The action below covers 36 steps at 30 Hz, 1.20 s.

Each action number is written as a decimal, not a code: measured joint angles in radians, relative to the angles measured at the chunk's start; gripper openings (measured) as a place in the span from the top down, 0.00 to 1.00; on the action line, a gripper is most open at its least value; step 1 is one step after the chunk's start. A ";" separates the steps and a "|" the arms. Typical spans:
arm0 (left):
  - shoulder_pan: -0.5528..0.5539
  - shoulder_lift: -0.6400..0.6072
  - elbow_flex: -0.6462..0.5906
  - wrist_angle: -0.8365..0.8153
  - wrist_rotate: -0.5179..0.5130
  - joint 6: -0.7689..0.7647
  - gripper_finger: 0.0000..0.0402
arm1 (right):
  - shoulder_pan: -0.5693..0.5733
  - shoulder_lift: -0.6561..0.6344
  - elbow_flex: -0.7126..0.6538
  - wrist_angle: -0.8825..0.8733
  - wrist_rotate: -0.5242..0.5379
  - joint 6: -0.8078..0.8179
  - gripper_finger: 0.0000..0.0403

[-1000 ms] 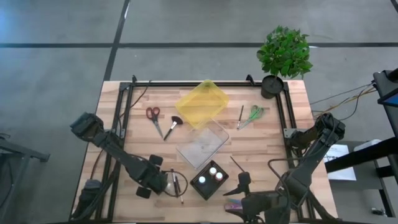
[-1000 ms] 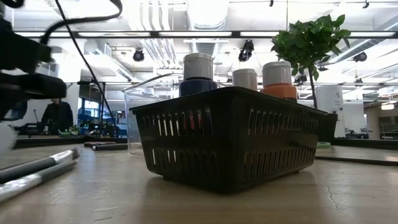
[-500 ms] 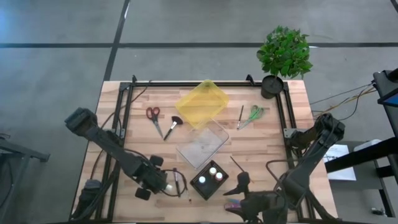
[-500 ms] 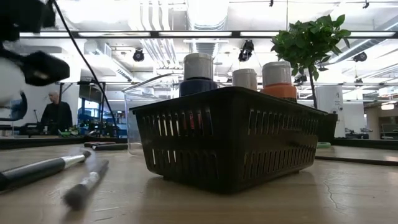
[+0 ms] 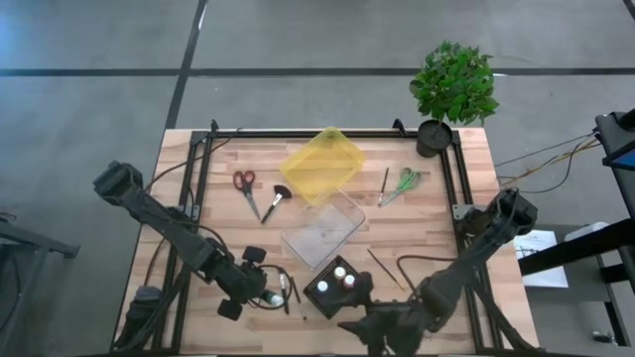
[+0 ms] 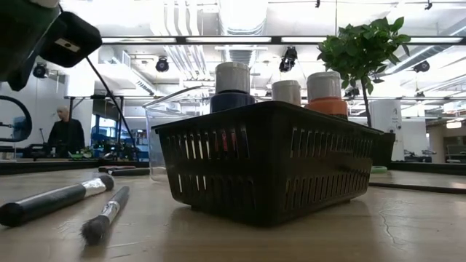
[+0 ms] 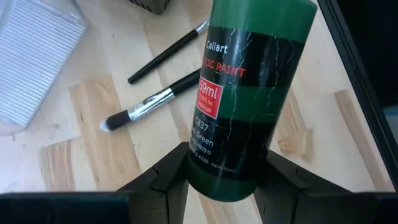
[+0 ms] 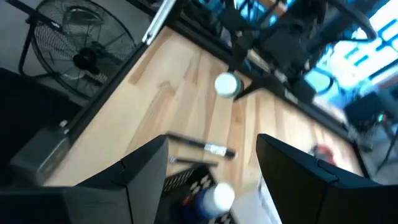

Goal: Pick & Place Paint Supplies
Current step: Put the green paint bottle into the black bin

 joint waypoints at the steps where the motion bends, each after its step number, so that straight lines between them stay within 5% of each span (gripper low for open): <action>1: 0.000 -0.001 0.000 0.000 -0.004 0.003 0.63 | -0.014 0.008 0.000 0.031 -0.018 -0.035 0.39; 8: 0.000 -0.001 0.000 -0.001 -0.008 0.007 0.63 | -0.116 0.061 -0.001 0.199 -0.165 -0.248 0.39; 17: 0.003 -0.001 0.000 0.007 -0.014 0.024 0.63 | -0.215 0.104 -0.001 0.283 -0.340 -0.309 0.39; 36: 0.046 -0.001 0.004 0.066 -0.025 0.082 0.63 | -0.270 0.226 0.119 0.330 -0.355 -0.464 0.39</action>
